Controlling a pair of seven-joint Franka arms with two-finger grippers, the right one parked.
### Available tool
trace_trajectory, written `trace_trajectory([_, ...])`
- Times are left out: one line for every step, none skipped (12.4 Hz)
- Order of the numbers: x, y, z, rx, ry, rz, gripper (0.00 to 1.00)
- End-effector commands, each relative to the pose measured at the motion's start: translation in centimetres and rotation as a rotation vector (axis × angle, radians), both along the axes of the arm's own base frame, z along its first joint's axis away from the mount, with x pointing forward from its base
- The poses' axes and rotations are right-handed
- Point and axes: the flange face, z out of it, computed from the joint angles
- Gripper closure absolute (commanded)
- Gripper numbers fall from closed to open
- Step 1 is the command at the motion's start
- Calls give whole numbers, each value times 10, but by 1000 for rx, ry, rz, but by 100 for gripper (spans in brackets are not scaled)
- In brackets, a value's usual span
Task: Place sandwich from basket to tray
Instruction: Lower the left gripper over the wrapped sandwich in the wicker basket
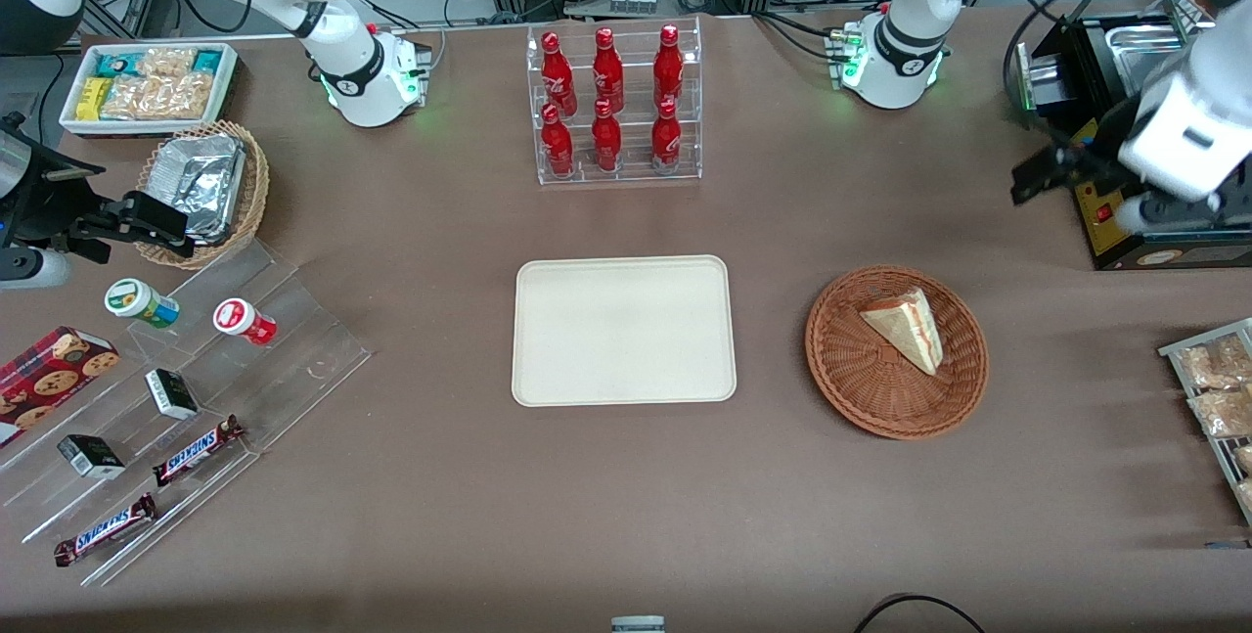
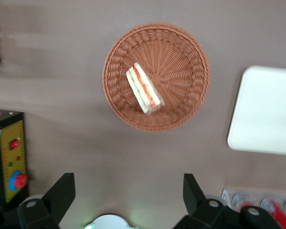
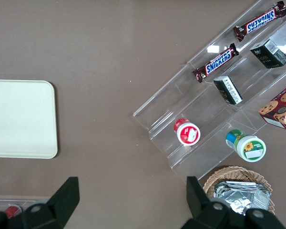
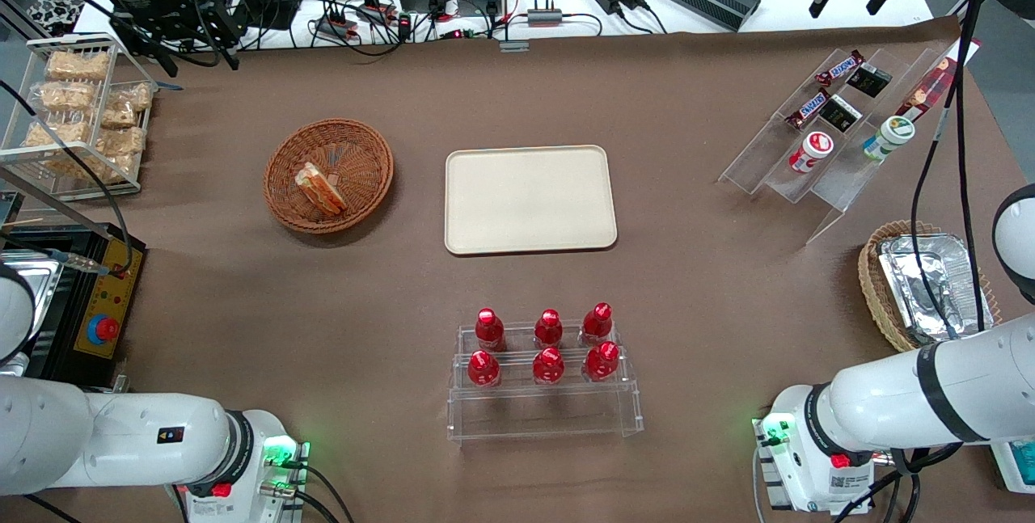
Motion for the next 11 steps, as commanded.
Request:
trace_trajectory([35,-15,-70,31,70,245,1])
trace_trajectory([45,-24,-94,40,80,328,1])
trace_trajectory([55,-28,-119,50,83,427,1])
trace_trajectory([62,-33,-145,54,87,511,0])
trace_trajectory([64,-34,-168,59,80,585,0])
trace_trajectory([65,-34,-186,62,68,648,1])
trace_trajectory([64,-32,-204,63,62,687,0])
trace_trajectory([62,-30,-221,59,47,710,1])
trace_trajectory([59,-30,-239,66,40,726,1])
trace_trajectory([53,-30,-253,69,42,725,1])
trace_trajectory([47,-29,-264,72,42,726,1])
